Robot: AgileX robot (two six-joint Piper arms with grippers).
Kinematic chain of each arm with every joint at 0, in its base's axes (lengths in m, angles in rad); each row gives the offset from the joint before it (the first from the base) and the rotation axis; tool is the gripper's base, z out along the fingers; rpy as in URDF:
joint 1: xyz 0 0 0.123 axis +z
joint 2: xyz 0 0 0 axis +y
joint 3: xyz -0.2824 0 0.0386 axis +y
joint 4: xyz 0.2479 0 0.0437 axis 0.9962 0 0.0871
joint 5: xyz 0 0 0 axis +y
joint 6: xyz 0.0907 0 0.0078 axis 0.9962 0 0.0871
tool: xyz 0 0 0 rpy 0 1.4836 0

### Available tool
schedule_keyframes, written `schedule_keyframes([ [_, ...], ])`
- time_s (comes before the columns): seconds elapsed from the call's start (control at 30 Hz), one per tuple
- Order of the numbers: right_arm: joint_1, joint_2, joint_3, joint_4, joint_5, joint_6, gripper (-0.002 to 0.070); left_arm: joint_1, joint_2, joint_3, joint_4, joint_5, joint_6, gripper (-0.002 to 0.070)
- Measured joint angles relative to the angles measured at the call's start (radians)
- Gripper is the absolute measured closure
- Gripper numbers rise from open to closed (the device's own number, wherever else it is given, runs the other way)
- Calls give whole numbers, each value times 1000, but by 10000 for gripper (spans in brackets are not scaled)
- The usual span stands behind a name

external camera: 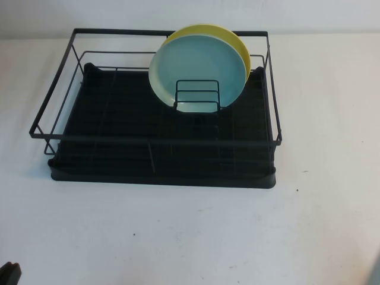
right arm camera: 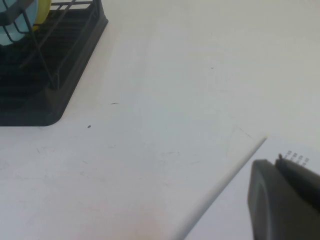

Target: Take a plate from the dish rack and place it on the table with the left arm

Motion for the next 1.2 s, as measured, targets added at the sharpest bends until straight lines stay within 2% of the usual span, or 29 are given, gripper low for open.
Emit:
schedule_keyframes([
  [0.43, 0, 0, 0, 0, 0, 0, 696, 0, 0, 0, -2, 0, -6, 679],
  [0.63, 0, 0, 0, 0, 0, 0, 696, 0, 0, 0, -19, 0, -60, 679],
  [0.7, 0, 0, 0, 0, 0, 0, 696, 0, 0, 0, -65, -10, -114, 679],
  [0.9, 0, 0, 0, 0, 0, 0, 696, 0, 0, 0, -386, -137, -268, 679],
  [1.2, 0, 0, 0, 0, 0, 0, 696, 0, 0, 0, -450, -322, -273, 679],
])
